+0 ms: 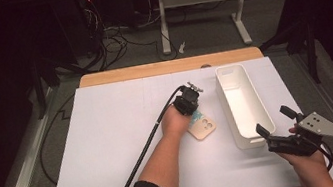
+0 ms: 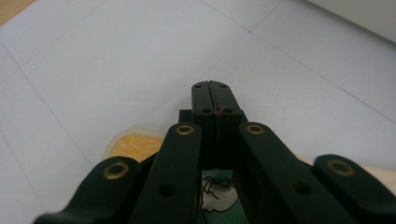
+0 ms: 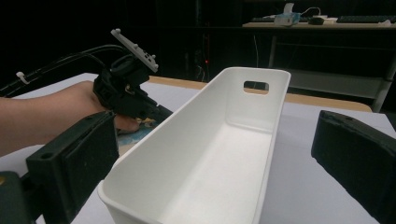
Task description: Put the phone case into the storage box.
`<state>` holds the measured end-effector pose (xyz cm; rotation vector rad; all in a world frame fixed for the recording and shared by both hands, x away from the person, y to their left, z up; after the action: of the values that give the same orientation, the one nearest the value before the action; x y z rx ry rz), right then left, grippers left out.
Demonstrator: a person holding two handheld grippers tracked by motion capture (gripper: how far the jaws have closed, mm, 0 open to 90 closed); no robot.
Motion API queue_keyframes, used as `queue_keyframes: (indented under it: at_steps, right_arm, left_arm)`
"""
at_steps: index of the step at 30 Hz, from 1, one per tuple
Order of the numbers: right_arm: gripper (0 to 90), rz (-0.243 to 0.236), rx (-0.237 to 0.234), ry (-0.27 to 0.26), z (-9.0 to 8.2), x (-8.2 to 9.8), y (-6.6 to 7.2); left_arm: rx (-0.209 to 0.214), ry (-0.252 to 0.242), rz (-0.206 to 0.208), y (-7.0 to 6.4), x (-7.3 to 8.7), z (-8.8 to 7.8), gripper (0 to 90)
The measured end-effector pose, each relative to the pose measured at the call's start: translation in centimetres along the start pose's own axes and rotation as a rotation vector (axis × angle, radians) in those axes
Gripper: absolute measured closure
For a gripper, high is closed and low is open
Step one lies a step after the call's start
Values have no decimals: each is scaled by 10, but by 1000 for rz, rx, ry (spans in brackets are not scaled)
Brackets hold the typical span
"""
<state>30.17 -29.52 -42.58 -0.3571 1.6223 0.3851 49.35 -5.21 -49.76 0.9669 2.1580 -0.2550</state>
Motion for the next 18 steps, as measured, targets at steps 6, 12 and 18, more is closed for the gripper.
queue_keyframes:
  at_steps: [6, 12, 18]
  right_arm:
    - [15, -2, 5, 1, 0, 0, 1]
    - [19, -9, 3, 10, 1, 0, 5]
    - [26, -21, 10, 18, 1, -1, 9]
  left_arm:
    - [15, -10, -31, 7, 18, -15, 900]
    - [15, -18, -17, 10, 41, -36, 900]
    - [2, -8, -2, 14, 67, -61, 900]
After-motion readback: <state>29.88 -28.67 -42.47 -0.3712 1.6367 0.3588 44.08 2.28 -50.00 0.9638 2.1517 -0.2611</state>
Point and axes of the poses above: each handheld gripper's, and its own axes: z roughly forward along the jaws, x roughly out of its underside, y roughly to its left, the point moved 4 cm from there along z, roughly forward along the jaws, and after that the axes turned 6 degrees about -y, right-handed, at the moved point
